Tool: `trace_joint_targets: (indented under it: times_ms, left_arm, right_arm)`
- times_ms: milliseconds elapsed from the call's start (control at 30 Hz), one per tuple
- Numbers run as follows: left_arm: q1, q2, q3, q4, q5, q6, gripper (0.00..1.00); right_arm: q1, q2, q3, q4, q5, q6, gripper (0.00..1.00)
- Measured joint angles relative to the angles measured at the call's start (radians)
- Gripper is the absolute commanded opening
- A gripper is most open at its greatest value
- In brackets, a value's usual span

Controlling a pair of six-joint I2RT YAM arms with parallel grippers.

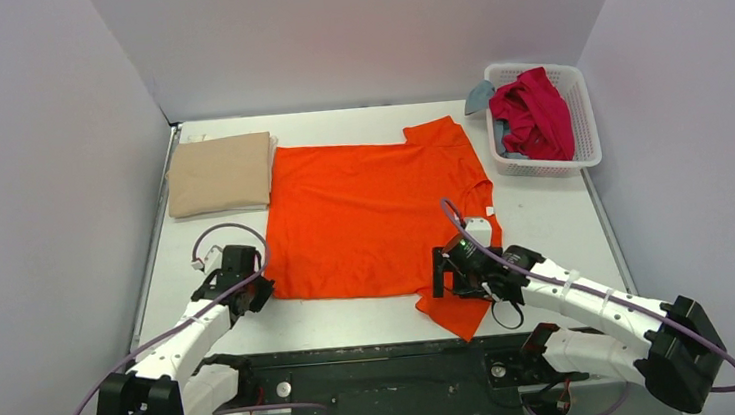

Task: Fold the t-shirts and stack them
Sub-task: Grab the side of the flattened tshirt closest away from the robot with both arms

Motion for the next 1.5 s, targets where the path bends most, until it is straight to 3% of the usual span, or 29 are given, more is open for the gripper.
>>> trace_joint_targets:
  times_ms: [267, 533, 1000, 1167, 1300, 1433, 1500]
  left_arm:
    - [0.0, -0.024, -0.01, -0.005, -0.002, -0.004, 0.0]
    - [0.0, -0.043, -0.016, -0.021, -0.007, -0.002, 0.0]
    - [0.0, -0.041, -0.016, -0.021, -0.008, -0.001, 0.0]
    - [0.0, -0.041, -0.016, -0.021, -0.008, -0.001, 0.0]
    - [0.0, -0.043, -0.016, -0.022, -0.008, -0.001, 0.0]
    - [0.0, -0.046, -0.016, -0.028, -0.008, -0.001, 0.0]
    - [0.0, -0.049, -0.016, -0.034, -0.008, -0.001, 0.0]
  right_arm:
    - [0.116, 0.015, 0.006, -0.076, 0.005, -0.003, 0.84]
    - [0.265, 0.162, 0.013, -0.082, -0.056, 0.037, 0.65]
    - [0.257, 0.252, 0.003, -0.063, -0.088, 0.089, 0.38]
    - [0.218, 0.24, -0.01, -0.061, -0.088, 0.093, 0.37]
    - [0.18, 0.221, -0.027, -0.061, -0.077, 0.093, 0.27]
    - [0.161, 0.206, -0.04, -0.064, -0.045, 0.099, 0.0]
    - [0.159, 0.201, -0.04, -0.069, -0.023, 0.106, 0.0]
